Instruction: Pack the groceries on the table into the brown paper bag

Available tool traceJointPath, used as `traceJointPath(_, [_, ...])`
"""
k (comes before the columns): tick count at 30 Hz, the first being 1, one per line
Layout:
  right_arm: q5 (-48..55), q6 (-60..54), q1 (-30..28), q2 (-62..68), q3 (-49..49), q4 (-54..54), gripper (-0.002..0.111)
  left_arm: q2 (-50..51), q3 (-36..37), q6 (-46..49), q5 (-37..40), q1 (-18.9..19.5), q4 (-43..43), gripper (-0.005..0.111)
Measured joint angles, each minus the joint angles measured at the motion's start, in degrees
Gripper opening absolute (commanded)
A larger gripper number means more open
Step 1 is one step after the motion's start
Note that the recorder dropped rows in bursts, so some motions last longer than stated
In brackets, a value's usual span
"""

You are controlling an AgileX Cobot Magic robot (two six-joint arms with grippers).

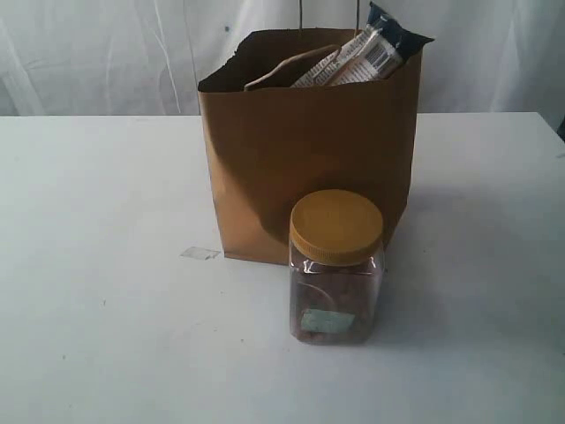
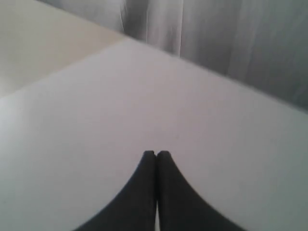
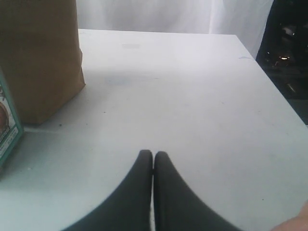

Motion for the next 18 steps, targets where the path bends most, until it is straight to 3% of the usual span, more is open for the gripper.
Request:
traceJointPath(4, [0.0, 0.0, 0.0, 0.0, 0.0, 0.0, 0.0, -5.72, 0.13, -6.18, -0.03, 0.0, 10.13, 0.0])
traceJointPath(8, [0.0, 0.0, 0.0, 0.0, 0.0, 0.0, 0.0, -8.13, 0.13, -0.55, 0.08, 0.1, 12.7, 0.0])
traceJointPath(13, [0.0, 0.0, 0.0, 0.0, 0.0, 0.0, 0.0, -11.14, 0.24, 4.63, -0.04, 0.1, 2.83, 0.0])
traceJointPath(18, [0.0, 0.0, 0.0, 0.0, 0.0, 0.0, 0.0, -14.24, 2.87, 16.72, -2.16, 0.1, -9.58, 0.0])
